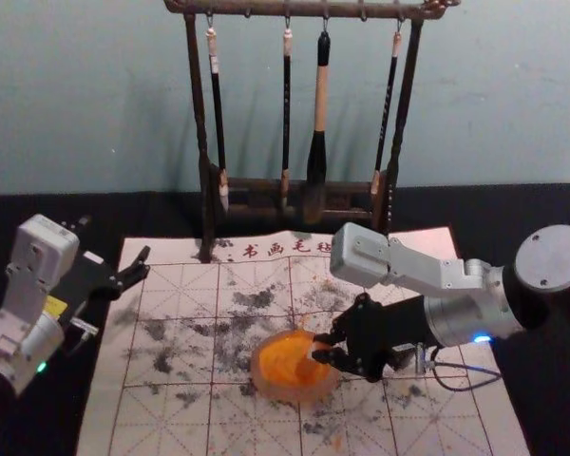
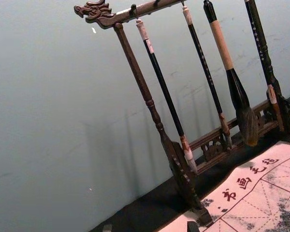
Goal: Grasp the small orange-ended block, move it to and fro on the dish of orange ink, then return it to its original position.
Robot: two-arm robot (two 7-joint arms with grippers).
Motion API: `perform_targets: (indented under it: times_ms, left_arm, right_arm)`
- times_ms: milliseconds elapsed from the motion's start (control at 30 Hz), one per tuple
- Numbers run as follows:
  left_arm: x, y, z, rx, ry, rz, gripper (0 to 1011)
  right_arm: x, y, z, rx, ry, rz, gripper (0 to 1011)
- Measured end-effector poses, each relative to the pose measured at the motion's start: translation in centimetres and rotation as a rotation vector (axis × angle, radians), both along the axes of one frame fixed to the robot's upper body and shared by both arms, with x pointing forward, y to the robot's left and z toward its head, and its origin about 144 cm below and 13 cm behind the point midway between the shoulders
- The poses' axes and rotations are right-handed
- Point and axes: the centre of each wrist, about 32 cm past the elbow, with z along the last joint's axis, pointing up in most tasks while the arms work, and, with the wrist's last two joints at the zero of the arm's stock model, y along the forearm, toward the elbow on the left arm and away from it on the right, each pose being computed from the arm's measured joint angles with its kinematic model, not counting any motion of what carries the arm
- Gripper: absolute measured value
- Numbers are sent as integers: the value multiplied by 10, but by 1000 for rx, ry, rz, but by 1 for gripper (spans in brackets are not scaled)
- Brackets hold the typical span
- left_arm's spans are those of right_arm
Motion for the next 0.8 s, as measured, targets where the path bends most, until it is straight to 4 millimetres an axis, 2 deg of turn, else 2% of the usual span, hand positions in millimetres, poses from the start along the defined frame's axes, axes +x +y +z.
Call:
perform_targets:
  times_ms: [467,800]
  left_arm:
    - [0,0,0,0,0,0,1001]
    - [0,0,0,0,0,0,1001]
  right_arm:
    - [8,-3,1,-12,-15,-45,107]
    - [0,-9,7,-3,-26,-48,107]
